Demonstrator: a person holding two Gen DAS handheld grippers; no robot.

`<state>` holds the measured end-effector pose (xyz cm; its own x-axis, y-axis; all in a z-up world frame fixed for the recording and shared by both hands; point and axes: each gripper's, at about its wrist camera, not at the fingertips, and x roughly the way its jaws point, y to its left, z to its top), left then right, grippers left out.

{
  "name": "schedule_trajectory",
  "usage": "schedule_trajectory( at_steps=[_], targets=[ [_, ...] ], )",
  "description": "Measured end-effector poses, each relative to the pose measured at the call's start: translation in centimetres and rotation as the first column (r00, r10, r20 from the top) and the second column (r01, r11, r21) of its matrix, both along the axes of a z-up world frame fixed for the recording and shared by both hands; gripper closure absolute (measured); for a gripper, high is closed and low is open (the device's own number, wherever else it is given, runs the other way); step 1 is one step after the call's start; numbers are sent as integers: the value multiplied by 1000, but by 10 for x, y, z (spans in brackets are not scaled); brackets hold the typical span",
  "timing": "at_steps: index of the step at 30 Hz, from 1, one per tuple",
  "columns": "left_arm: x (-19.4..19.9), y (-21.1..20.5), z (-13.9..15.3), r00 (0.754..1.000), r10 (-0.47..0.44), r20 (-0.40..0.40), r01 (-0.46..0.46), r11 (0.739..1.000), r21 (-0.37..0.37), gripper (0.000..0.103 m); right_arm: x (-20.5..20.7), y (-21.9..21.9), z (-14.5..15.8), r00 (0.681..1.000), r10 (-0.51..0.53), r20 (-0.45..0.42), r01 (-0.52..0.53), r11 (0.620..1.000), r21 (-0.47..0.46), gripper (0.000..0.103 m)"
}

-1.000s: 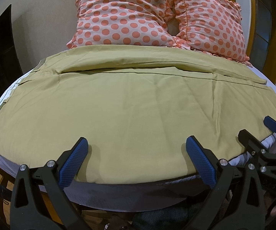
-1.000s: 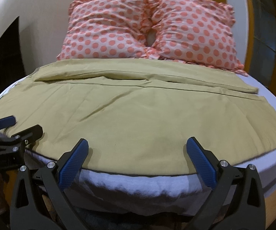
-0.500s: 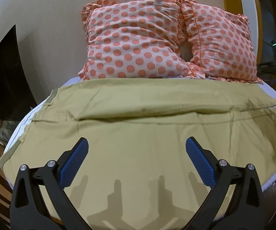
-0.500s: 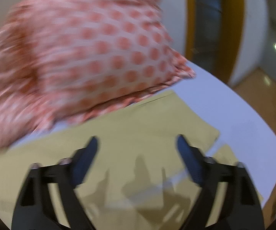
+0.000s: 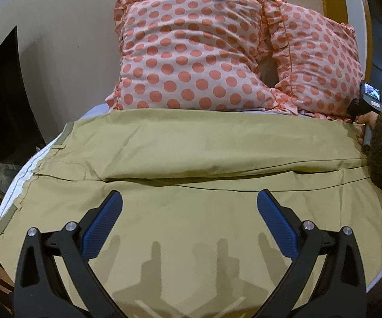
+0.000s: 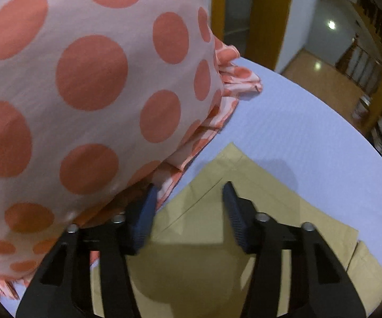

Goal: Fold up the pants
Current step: 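Grasp the trouser leg hem with the right gripper and lift it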

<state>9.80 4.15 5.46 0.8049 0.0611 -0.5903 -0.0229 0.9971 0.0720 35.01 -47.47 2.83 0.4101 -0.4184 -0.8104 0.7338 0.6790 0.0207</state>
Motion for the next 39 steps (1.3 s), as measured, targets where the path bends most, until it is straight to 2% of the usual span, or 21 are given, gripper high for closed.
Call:
schedule_trajectory(
  at_steps=[2, 7, 10, 13, 15, 18, 19, 21, 24, 25, 27, 29, 33, 36, 39],
  targets=[
    [2, 2, -2, 1000, 5, -9, -5, 1000, -14, 2, -10, -4, -5, 998, 34, 49, -34, 999, -1, 93],
    [-2, 13, -2, 1000, 2, -21, -4, 996, -88, 2, -32, -37, -16, 978, 13, 207, -44, 989, 144, 99],
    [-12, 23, 2, 999, 35, -7, -36, 994, -105, 2, -65, -55, -8, 939, 7, 345, -81, 977, 199, 100],
    [-24, 32, 8, 998, 59, 16, -57, 990, -130, 2, -115, -60, 11, 876, 38, 480, -161, 963, 218, 100],
    [-30, 36, 12, 998, 61, 29, -57, 988, -144, 2, -171, -66, 17, 824, 64, 563, -230, 946, 229, 100],
    [-40, 38, 15, 997, 62, 47, -55, 988, -147, 2, -255, -52, 18, 771, 85, 631, -304, 920, 247, 102],
    [-42, 38, 16, 997, 61, 52, -53, 987, -149, 2, -279, -27, 30, 770, 88, 632, -310, 917, 251, 102],
    [-45, 39, 20, 997, 55, 61, -45, 986, -158, 2, -319, -12, 25, 790, 83, 607, -312, 907, 283, 102],
    [-45, 39, 26, 997, 47, 66, -36, 986, -161, 2, -339, -10, 1, 843, 47, 535, -316, 848, 424, 101],
    [-47, 38, 27, 997, 45, 68, -34, 986, -161, 2, -346, -6, -2, 850, 42, 525, -316, 837, 446, 97],
    [-50, 36, 31, 996, 39, 77, -26, 987, -161, 2, -350, 0, -2, 857, 50, 512, -324, 825, 463, 88],
    [-57, 35, 33, 995, 43, 87, -29, 988, -151, 2, -349, 9, 0, 863, 69, 500, -333, 823, 461, 60],
    [-61, 40, 31, 995, 61, 78, -49, 988, -147, 2, -349, 23, -7, 891, 66, 450, -321, 792, 519, 59],
    [-59, 42, 28, 997, 53, 61, -44, 989, -142, 2, -353, 27, -17, 913, 18, 407, -282, 750, 598, 59],
    [-51, 42, 26, 998, 29, 49, -21, 988, -152, 2, -348, 25, -20, 898, -15, 441, -270, 772, 575, 59]
  ],
)
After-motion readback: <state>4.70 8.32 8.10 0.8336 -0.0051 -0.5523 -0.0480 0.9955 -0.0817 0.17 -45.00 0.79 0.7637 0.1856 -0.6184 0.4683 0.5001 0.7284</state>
